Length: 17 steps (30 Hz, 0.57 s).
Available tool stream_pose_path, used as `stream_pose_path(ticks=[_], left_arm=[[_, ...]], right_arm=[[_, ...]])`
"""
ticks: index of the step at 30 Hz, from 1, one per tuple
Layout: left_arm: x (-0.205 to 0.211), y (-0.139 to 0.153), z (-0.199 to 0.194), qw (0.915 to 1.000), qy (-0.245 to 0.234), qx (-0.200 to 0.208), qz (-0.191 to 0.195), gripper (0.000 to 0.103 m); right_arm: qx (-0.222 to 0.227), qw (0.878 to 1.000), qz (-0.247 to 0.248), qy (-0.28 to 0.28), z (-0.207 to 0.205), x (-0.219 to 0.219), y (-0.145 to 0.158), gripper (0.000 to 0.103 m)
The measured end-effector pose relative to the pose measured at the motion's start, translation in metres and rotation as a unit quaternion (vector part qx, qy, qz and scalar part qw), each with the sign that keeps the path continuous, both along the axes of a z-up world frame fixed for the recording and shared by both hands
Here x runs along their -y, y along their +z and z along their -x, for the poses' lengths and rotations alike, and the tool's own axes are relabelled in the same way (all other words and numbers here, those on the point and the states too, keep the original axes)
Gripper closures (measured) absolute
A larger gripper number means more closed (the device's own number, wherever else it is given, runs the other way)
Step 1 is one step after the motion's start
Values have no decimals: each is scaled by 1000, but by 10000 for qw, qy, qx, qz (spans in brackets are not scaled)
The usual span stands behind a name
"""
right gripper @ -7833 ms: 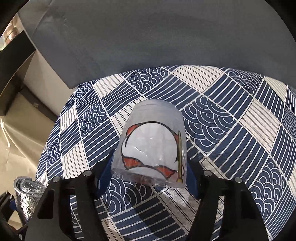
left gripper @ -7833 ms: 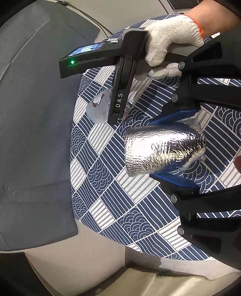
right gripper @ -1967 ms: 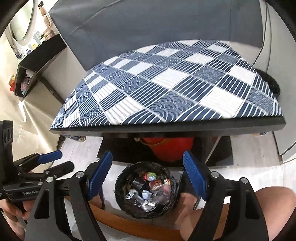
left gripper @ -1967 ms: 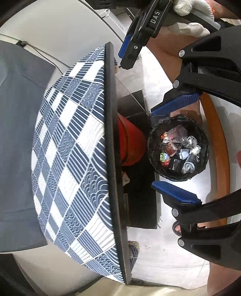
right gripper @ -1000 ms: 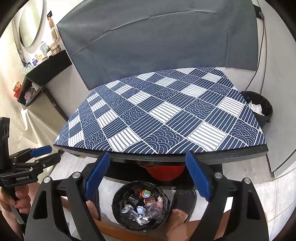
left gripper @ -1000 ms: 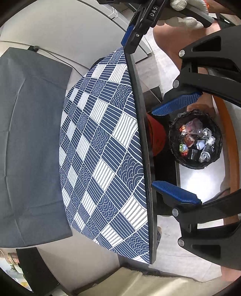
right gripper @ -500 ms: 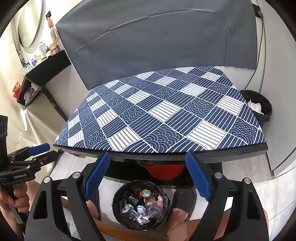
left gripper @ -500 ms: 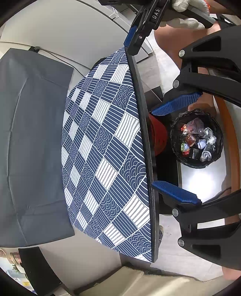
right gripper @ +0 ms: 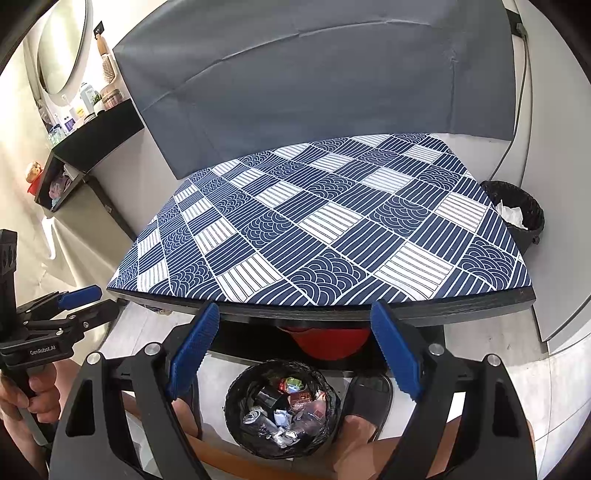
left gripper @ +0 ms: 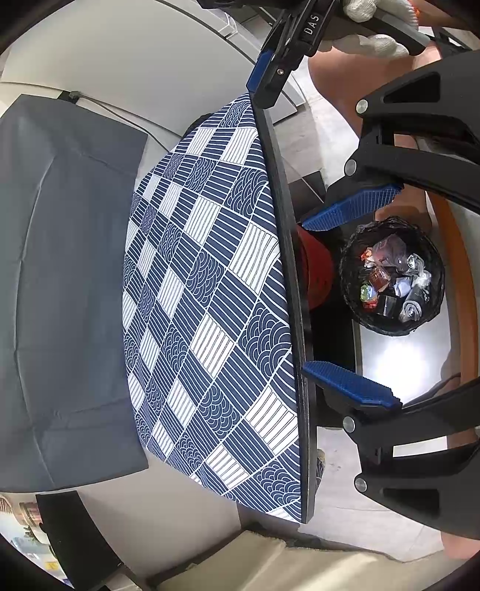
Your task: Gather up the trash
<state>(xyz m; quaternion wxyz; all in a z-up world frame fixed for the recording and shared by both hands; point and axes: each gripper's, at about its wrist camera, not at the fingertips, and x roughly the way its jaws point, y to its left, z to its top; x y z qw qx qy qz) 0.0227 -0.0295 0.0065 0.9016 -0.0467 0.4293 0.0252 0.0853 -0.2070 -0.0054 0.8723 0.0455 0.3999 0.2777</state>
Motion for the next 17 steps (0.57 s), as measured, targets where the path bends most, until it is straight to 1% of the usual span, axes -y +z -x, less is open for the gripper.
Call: stream_pose_path(ticks=[12,17], left_arm=[[1,1,-1,10000,-19,-13,7,32],[2,2,-1,10000,-46,32,-52,32]], right_arm=[[-5,10000,1,26,0,-2,0,20],[0,10000,6,31,0,-2,0,20]])
